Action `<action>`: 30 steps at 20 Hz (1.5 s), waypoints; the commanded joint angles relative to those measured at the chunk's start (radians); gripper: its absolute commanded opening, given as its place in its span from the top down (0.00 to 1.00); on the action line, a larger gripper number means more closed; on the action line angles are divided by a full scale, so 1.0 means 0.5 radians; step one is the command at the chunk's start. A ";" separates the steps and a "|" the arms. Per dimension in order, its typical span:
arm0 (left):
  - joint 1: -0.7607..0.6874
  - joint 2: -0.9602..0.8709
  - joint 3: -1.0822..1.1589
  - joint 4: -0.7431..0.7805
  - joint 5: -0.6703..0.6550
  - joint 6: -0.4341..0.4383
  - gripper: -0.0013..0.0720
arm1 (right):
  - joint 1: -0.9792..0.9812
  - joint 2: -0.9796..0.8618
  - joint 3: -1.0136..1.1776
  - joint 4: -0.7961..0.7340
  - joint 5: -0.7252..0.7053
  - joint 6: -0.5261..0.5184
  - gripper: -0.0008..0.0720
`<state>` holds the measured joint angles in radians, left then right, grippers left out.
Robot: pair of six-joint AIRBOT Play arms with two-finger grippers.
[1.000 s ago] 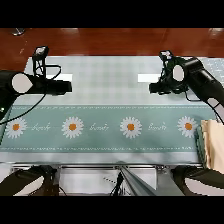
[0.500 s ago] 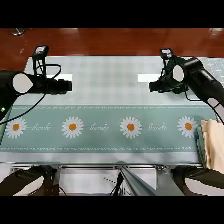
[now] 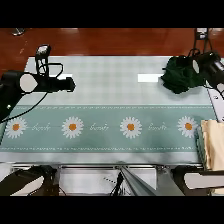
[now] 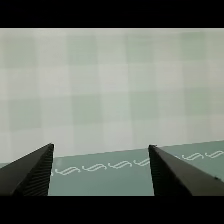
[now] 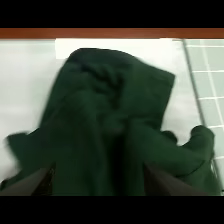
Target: Fold the shirts.
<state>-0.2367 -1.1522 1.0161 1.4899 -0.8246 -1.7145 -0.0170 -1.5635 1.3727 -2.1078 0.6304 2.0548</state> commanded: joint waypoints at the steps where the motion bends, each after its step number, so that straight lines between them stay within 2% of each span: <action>1: -0.002 -0.041 0.001 0.013 0.011 -0.002 0.03 | -0.248 -0.301 0.270 0.357 0.095 -0.148 0.13; 3: -0.002 -0.072 0.001 0.013 0.011 -0.002 0.03 | -0.326 -0.472 0.418 0.576 0.316 -0.333 0.13; 8: 0.002 -0.111 0.005 0.024 -0.031 -0.001 0.03 | -0.359 -0.681 0.539 0.927 0.731 -0.562 0.15; 9: 0.017 -0.108 0.006 0.060 -0.081 -0.001 0.02 | -0.359 -0.686 0.539 1.045 0.791 -0.620 0.30; 10: 0.044 -0.097 0.007 0.131 -0.174 -0.001 0.03 | -0.359 -0.677 0.546 1.138 0.843 -0.692 0.69; 11: 0.088 -0.072 0.010 0.182 -0.284 -0.001 0.03 | -0.359 -0.660 0.586 1.238 0.915 -0.804 0.95; 13: 0.224 0.055 0.010 0.193 -0.491 -0.001 0.03 | -0.359 -0.589 0.761 1.347 1.009 -0.908 0.96; 16: 0.333 0.401 -0.024 0.126 -0.604 -0.001 0.03 | -0.358 -0.354 1.116 1.588 0.944 -0.959 0.96; 18: 0.330 0.708 -0.124 -0.178 -0.608 -0.002 0.03 | -0.316 -0.136 1.289 1.754 0.864 -1.054 0.96; 20: 0.285 0.999 -0.282 -0.484 -0.600 -0.001 0.03 | -0.220 0.116 1.340 1.726 0.819 -1.171 0.96; 23: 0.150 1.293 -0.506 -0.511 -0.538 0.000 0.03 | -0.061 0.471 1.340 1.669 0.676 -1.236 0.96; 26: 0.076 1.344 -0.649 -0.531 -0.545 -0.001 0.03 | 0.076 0.729 1.340 1.711 0.559 -1.302 0.96; 30: -0.002 1.283 -0.724 -0.529 -0.517 -0.002 0.03 | 0.345 0.932 1.339 1.704 0.721 -1.400 0.96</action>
<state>-0.2115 -0.5137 0.6903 1.2388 -1.0943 -1.7153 0.0689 -1.1782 2.0388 -1.2587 0.9543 1.3991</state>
